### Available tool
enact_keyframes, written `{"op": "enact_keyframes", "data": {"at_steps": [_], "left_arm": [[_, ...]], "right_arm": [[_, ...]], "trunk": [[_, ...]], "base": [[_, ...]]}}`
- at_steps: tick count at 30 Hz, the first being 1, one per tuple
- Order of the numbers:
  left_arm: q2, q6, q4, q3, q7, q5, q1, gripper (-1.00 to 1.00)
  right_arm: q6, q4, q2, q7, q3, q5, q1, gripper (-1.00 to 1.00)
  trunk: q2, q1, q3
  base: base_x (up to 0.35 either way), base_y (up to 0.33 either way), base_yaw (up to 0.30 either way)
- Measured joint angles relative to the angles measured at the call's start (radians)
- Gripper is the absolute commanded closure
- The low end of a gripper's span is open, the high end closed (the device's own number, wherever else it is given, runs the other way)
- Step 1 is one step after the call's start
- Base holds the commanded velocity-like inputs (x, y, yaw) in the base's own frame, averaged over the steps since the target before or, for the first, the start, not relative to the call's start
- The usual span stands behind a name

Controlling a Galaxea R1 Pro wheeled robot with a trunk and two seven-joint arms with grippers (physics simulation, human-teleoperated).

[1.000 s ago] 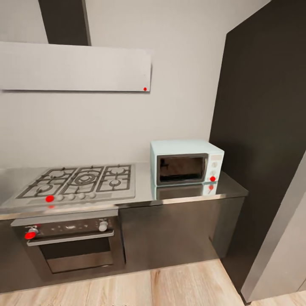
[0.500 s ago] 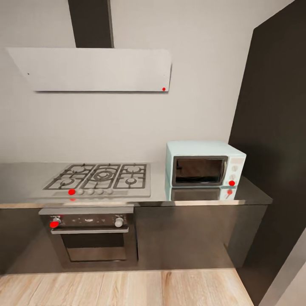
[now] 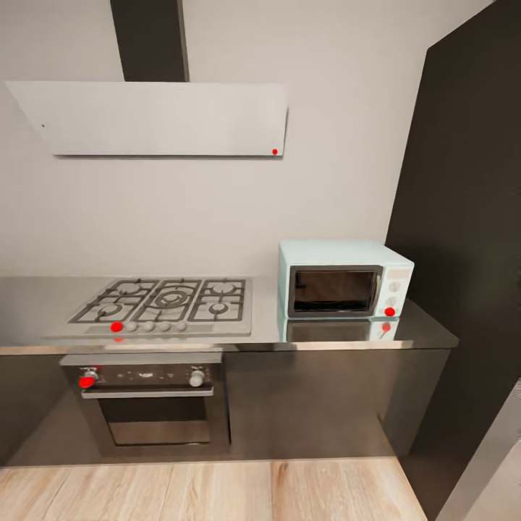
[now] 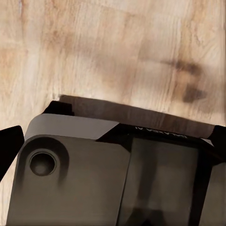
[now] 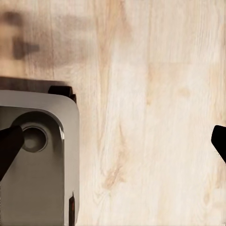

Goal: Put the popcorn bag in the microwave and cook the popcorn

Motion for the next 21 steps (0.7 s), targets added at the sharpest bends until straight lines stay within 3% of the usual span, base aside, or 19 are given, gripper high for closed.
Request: {"op": "enact_keyframes", "data": {"at_steps": [21], "left_arm": [[0.002,0.000,0.000,0.000,0.000,0.000,0.000,-1.00]], "right_arm": [[0.002,0.000,0.001,0.003,-0.005,0.000,0.000,-1.00]], "trunk": [[0.000,0.000,0.000]], "base": [[0.000,-0.280,0.000]]}}
